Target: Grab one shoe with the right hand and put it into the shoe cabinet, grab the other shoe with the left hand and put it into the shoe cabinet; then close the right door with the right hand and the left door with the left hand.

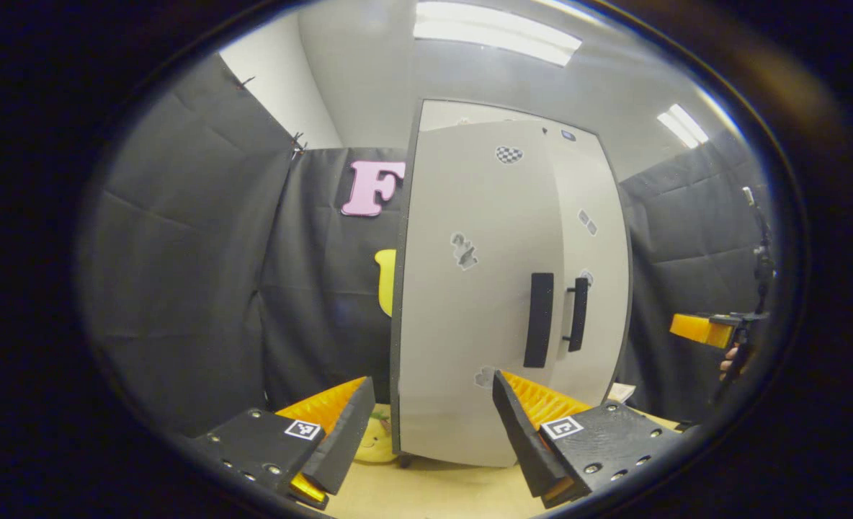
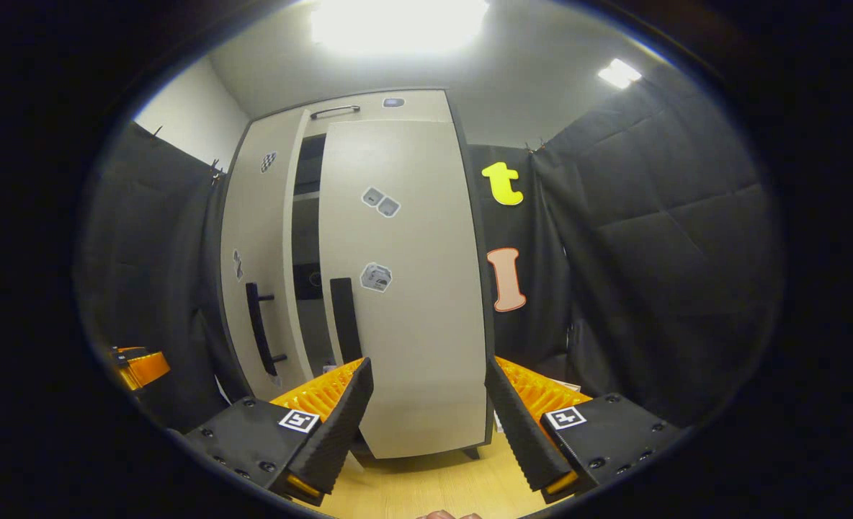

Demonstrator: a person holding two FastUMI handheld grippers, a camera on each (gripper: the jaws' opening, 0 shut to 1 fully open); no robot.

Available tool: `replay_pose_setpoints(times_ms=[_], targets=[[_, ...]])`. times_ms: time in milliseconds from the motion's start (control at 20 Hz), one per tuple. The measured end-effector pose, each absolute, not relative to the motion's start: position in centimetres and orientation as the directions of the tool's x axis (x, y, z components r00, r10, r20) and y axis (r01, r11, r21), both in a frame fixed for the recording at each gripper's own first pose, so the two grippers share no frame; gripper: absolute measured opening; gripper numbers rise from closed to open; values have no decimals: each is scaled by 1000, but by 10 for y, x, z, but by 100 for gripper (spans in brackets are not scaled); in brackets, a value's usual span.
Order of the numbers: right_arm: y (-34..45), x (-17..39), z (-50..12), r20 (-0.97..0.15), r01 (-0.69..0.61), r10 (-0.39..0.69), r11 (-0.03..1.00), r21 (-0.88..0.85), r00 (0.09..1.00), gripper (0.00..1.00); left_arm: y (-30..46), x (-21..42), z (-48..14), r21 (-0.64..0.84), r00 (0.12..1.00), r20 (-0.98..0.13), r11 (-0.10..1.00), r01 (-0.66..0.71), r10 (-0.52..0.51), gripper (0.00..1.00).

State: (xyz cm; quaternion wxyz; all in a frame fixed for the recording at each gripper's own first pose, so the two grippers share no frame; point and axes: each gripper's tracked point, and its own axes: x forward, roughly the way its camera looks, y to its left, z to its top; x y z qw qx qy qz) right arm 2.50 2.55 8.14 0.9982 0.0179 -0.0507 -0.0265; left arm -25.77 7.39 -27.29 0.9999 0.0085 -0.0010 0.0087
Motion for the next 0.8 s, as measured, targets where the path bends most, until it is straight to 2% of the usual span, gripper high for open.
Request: replay_pose_setpoints(times_ms=[150,400,450,500,800], targets=[[32,24,66,65,42,-45,998,41,997,98,66,-277,-302,18,999,-32,1000,-3,3,100],[36,24,53,17,42,-43,999,27,999,98,54,-279,-318,-25,998,-57,1000,14,-15,100],[36,23,54,20,41,-41,999,22,999,98,50,-277,-320,-31,998,-59,999,21,-23,99],[36,23,55,27,44,-45,999,17,999,98,47,-274,-320,-38,998,-60,999,31,-34,94],[35,29,57,31,54,-55,998,32,998,98,42,-263,-319,-51,995,-66,997,66,-69,94]])
